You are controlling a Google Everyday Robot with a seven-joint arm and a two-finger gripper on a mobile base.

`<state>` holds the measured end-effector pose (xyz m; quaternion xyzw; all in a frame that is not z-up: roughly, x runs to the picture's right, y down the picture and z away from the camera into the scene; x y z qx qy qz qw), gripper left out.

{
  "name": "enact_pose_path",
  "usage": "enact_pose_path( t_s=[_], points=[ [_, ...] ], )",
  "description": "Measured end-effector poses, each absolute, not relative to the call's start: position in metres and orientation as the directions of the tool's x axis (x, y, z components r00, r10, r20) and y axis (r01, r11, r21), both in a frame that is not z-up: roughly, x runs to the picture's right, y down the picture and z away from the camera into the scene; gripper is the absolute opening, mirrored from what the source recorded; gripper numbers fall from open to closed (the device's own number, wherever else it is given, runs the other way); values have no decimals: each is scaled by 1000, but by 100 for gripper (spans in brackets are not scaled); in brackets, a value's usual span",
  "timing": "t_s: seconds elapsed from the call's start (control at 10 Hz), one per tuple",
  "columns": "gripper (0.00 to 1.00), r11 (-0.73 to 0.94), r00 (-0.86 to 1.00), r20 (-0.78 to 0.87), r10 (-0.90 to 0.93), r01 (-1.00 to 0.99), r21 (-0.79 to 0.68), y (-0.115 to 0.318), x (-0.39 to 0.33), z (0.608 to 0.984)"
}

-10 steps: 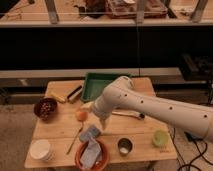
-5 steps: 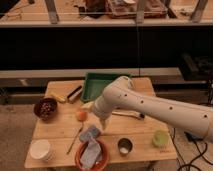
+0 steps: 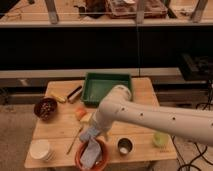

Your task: Place towel in paper cup

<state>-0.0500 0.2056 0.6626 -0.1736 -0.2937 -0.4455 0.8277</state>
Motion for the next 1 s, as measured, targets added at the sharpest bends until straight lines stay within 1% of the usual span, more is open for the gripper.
enact_pose_path(
  t_s=[0.2, 0.3, 0.4, 0.6, 0.7, 0.8, 0.9, 1.0],
  points=[
    [80, 510, 423, 628, -653, 859, -48, 247, -45, 650],
    [80, 488, 419, 620, -664, 870, -65, 271, -44, 651],
    [80, 475, 418, 610, -674, 877, -76, 283, -44, 653],
    [80, 457, 416, 591, -691, 885, -87, 288, -48, 653],
    [78, 454, 419, 582, -697, 886, -93, 285, -49, 652],
    [71, 454, 421, 576, -701, 886, -96, 282, -49, 651],
    [62, 455, 423, 570, -704, 885, -96, 279, -51, 650],
    [49, 456, 426, 565, -707, 885, -97, 277, -51, 649]
  ],
)
